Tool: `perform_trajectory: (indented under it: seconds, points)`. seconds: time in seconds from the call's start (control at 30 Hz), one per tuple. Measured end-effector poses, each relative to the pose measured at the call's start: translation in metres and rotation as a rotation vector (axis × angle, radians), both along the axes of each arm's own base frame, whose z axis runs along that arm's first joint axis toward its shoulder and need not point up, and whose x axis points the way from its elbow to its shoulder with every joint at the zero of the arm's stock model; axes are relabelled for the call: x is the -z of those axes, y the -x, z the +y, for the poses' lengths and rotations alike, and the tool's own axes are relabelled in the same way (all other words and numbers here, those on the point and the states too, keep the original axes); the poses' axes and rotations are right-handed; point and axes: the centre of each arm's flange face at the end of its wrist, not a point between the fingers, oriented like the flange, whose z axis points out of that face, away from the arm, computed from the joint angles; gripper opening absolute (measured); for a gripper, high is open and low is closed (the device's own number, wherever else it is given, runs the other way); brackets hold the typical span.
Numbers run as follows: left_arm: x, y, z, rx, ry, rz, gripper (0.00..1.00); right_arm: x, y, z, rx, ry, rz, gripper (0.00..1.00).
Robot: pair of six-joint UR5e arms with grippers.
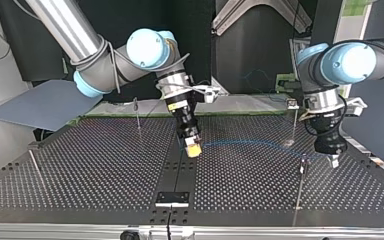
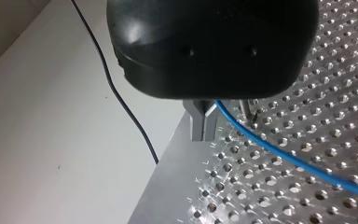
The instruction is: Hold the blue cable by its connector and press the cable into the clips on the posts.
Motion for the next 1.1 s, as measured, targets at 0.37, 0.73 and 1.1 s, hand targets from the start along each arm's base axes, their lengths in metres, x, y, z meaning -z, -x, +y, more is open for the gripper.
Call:
perform_trajectory:
  seconds: [0.37,0.73,1.1]
  points:
    - [-0.002,-0.014,0.008,0.023,-0.008,-0.005,0.00,0.000,0.008,-0.014,0.022,0.004,-0.003,0.00]
    - [-0.007,-0.033,0.017,0.047,0.028,-0.039,0.00,-0.001,0.019,-0.031,0.044,0.007,-0.005,0.00]
    - [-0.015,-0.045,0.020,0.066,0.042,-0.062,0.00,-0.015,0.028,-0.051,0.056,0.030,-0.021,0.00]
